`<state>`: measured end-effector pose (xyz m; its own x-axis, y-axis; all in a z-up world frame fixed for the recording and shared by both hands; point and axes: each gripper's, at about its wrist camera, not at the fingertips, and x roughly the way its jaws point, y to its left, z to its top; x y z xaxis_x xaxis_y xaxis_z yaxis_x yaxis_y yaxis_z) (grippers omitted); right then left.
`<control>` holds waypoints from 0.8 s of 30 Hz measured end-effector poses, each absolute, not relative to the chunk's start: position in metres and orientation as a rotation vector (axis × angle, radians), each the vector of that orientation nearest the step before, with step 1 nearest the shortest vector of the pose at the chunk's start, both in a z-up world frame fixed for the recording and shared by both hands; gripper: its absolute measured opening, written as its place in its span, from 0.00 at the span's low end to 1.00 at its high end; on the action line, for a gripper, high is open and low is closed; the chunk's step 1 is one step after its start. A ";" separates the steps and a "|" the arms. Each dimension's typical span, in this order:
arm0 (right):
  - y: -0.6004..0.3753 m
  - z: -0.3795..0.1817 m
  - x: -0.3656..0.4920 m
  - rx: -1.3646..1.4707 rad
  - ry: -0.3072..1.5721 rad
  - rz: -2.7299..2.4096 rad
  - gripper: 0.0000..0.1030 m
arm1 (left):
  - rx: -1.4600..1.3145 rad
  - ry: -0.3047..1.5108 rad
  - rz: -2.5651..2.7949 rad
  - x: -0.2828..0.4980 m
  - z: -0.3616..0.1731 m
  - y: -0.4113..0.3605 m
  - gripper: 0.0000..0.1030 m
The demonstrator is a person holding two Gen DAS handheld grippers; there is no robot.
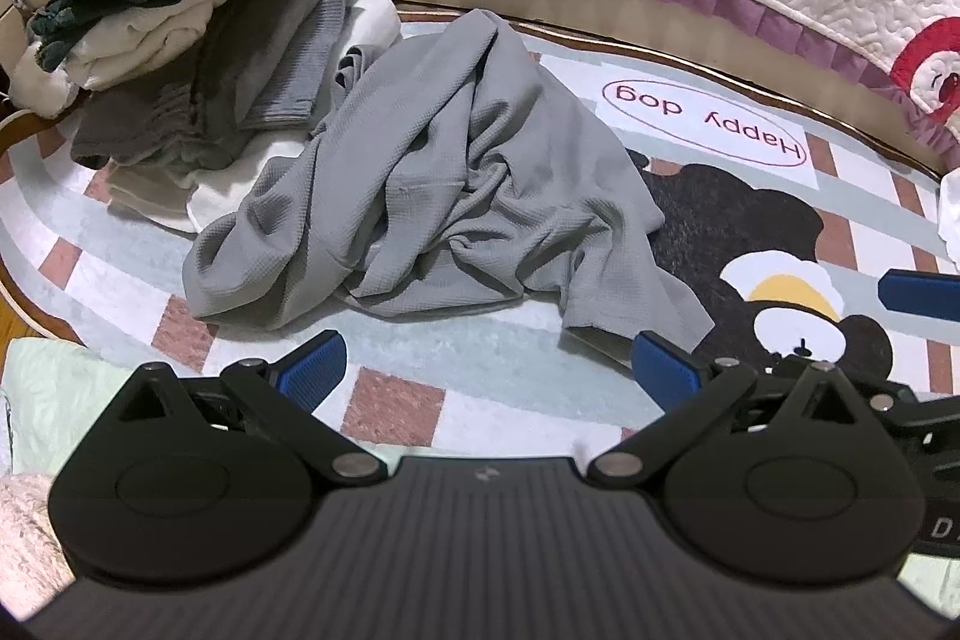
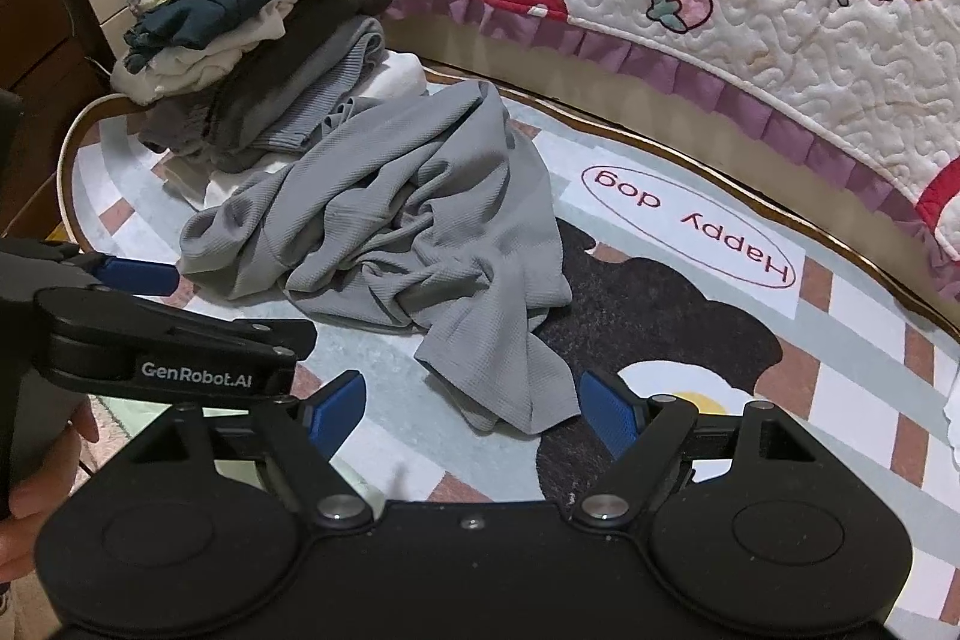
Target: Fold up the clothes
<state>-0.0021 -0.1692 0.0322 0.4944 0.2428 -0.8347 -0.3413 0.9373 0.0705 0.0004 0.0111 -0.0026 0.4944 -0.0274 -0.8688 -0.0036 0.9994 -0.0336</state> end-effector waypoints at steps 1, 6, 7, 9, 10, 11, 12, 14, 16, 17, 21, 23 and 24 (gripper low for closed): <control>-0.169 0.032 -0.003 -0.110 0.992 0.357 0.80 | -0.034 1.054 -0.014 0.001 -0.003 0.011 1.00; -0.169 0.032 -0.003 -0.113 0.992 0.358 0.80 | -0.041 1.059 -0.013 0.001 -0.004 0.012 1.00; -0.169 0.032 -0.002 -0.112 0.993 0.358 0.80 | -0.040 1.061 -0.013 0.001 -0.004 0.012 1.00; -0.169 0.032 -0.002 -0.112 0.994 0.356 0.80 | -0.040 1.066 -0.013 0.002 -0.006 0.012 1.00; -0.169 0.032 -0.001 -0.112 0.995 0.355 0.80 | -0.040 1.069 -0.012 0.002 -0.006 0.013 1.00; -0.169 0.032 -0.001 -0.112 0.994 0.355 0.80 | -0.043 1.072 -0.013 0.002 -0.007 0.013 1.00; -0.169 0.032 -0.001 -0.111 0.994 0.356 0.80 | -0.047 1.076 -0.016 0.003 -0.007 0.014 1.00; -0.169 0.032 -0.001 -0.111 0.993 0.357 0.80 | -0.051 1.079 -0.016 0.003 -0.007 0.015 1.00; -0.169 0.032 0.000 -0.106 0.987 0.360 0.80 | -0.051 1.080 -0.013 0.004 -0.008 0.016 1.00; -0.169 0.032 0.000 -0.101 0.981 0.365 0.80 | -0.047 1.083 -0.014 0.004 -0.009 0.017 1.00; -0.169 0.031 0.005 -0.049 0.961 0.379 0.81 | -0.039 1.069 -0.063 0.005 -0.015 0.023 1.00; -0.163 0.032 0.003 -0.050 0.960 0.407 0.81 | -0.021 1.049 -0.083 0.003 -0.021 0.028 1.00; -0.159 0.033 0.002 -0.063 0.944 0.423 0.81 | 0.003 1.046 -0.094 0.004 -0.025 0.030 1.00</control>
